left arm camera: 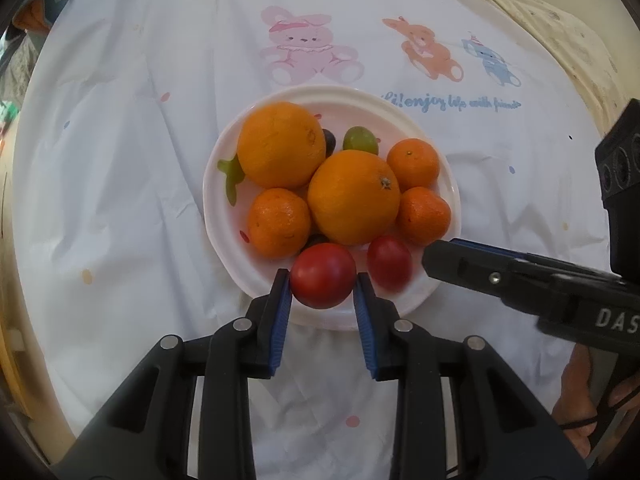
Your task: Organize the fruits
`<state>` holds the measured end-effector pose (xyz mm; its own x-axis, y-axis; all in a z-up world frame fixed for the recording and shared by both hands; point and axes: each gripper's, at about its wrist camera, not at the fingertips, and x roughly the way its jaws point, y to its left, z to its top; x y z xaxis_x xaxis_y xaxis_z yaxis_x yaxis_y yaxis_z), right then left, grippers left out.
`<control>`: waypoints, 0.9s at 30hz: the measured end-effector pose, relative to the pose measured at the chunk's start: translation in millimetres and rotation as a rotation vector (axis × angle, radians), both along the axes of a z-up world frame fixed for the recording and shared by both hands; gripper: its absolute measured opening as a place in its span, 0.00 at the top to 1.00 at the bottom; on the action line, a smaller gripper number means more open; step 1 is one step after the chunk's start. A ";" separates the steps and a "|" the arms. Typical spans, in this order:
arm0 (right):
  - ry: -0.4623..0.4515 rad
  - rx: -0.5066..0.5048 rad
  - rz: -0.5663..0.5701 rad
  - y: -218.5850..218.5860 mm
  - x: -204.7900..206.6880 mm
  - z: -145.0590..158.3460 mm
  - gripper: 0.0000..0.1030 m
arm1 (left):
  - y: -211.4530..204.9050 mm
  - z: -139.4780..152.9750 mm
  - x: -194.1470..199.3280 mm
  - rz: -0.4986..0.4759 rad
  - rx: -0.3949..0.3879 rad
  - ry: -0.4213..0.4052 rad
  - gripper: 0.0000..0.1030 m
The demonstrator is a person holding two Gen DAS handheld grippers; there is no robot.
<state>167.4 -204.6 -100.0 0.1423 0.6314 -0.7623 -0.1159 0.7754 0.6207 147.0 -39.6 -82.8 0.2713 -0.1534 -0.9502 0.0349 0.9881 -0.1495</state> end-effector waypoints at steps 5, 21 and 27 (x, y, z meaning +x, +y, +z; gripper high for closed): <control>-0.016 0.008 -0.026 -4.8 1.1 6.3 0.54 | -0.2 4.3 -2.9 -0.004 0.009 -0.022 0.31; -0.185 -0.021 -0.071 -23.2 -18.4 59.6 0.25 | 1.1 50.6 -34.8 -0.017 0.087 -0.188 0.24; -0.247 -0.065 -0.096 -36.8 -47.1 81.6 0.14 | 22.2 79.7 -58.9 0.060 0.066 -0.259 0.14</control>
<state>120.3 -241.4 -18.4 0.3862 0.5569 -0.7354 -0.1815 0.8275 0.5313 88.1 -17.3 -3.2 0.5135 -0.0692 -0.8553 0.0043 0.9969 -0.0781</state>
